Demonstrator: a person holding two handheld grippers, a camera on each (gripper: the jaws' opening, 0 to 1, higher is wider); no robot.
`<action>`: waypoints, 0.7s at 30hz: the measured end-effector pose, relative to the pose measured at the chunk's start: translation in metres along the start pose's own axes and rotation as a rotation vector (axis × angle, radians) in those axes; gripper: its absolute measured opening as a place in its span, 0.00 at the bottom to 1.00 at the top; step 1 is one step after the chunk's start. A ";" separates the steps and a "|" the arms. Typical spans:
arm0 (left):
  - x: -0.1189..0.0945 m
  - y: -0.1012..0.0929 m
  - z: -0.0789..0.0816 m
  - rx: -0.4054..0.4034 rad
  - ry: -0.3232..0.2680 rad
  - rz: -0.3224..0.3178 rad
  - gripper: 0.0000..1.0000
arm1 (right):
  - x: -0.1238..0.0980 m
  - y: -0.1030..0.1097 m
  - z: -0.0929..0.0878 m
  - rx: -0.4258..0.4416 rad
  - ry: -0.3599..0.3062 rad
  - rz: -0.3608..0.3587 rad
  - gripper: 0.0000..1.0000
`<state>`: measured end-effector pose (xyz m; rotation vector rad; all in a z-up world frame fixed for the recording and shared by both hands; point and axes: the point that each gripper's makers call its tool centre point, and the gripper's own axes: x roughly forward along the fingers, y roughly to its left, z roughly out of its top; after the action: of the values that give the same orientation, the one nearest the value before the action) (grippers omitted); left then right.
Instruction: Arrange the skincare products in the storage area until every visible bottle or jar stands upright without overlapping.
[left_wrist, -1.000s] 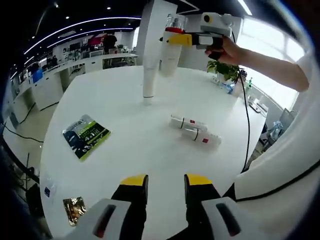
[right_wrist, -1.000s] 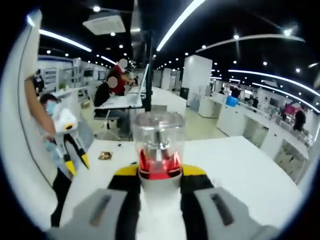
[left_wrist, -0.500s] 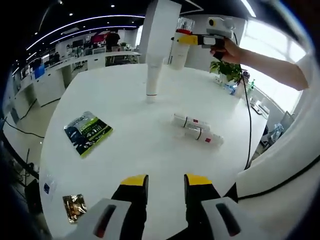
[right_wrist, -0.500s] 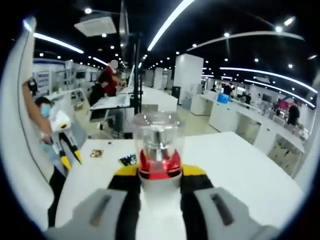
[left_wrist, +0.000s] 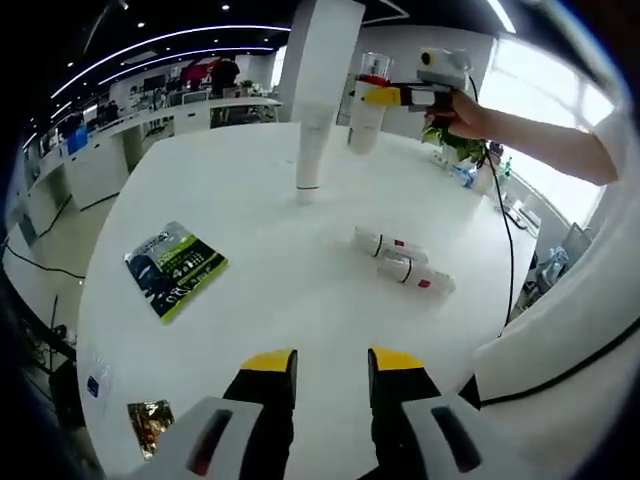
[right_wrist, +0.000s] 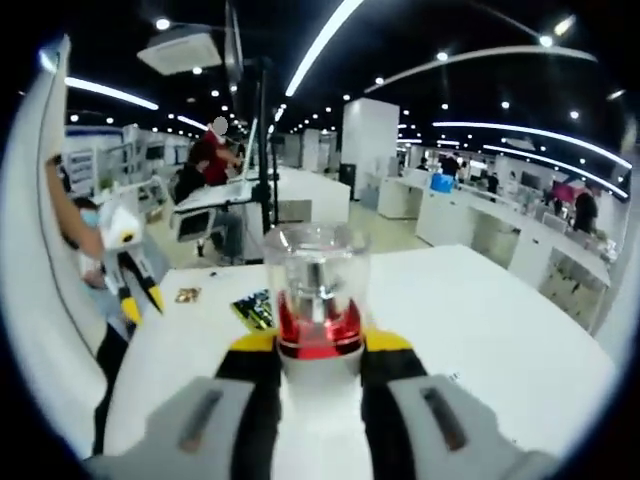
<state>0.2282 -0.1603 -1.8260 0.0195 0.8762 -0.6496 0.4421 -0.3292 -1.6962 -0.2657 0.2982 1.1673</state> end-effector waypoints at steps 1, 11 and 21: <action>0.001 0.001 0.000 -0.001 0.002 0.000 0.29 | 0.001 -0.001 -0.004 0.007 0.006 0.001 0.27; 0.008 0.010 0.001 -0.017 0.032 -0.003 0.29 | 0.004 -0.013 -0.031 0.052 0.015 -0.014 0.27; 0.013 0.018 -0.003 -0.029 0.078 0.003 0.29 | 0.013 -0.030 -0.070 0.098 0.039 -0.035 0.27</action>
<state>0.2418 -0.1517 -1.8417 0.0209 0.9607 -0.6364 0.4686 -0.3541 -1.7644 -0.2074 0.3826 1.1104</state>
